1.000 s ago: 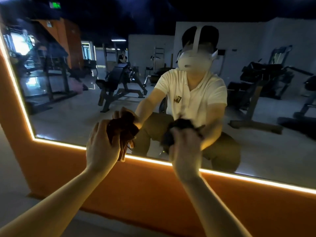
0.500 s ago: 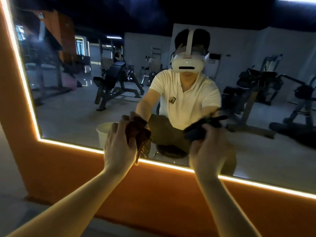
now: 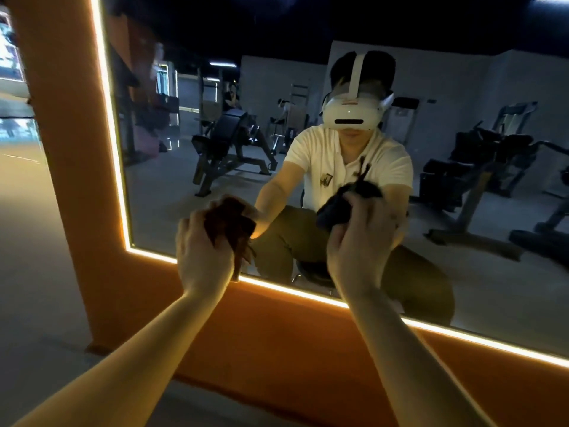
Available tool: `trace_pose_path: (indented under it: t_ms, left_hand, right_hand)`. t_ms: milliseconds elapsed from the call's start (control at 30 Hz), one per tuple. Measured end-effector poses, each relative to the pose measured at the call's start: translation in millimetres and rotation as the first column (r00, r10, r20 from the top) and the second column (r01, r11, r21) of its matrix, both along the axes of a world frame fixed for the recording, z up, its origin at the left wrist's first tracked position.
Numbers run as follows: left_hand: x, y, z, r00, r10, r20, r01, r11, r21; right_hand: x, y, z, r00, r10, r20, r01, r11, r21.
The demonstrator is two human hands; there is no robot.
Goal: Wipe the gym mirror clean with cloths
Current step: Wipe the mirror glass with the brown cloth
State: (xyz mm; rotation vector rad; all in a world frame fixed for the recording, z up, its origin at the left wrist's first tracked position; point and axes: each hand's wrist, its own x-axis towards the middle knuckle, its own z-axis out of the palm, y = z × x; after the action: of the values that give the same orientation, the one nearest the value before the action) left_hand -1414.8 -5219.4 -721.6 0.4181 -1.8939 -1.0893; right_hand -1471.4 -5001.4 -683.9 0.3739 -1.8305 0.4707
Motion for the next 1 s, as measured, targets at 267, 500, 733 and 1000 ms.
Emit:
trace_pose_path:
  t_ms: [267,500,733,1000]
  left_hand:
    - [-6,-51,-11,0.999,-0.033,-0.043,0.033,0.999,0.018]
    - [-11,-45,-10,0.995,-0.031,-0.089,0.038,0.996,0.075]
    - [-5,-61,-14,0.998,-0.056,-0.016,0.055,0.997,-0.054]
    - [2,-82,-11,0.996,0.052,0.07,-0.046,0.996,-0.076]
  right_hand:
    - [1,-23,-64,0.982,0.148,0.118,-0.188,0.685,0.704]
    - [-4,-49,54,0.99,-0.02,-0.138,0.04,0.989,0.142]
    - [1,-65,-86,0.979,0.178,0.098,-0.185,0.589,0.787]
    - [-2,-73,20,0.994,0.108,0.029,-0.111,0.961,0.254]
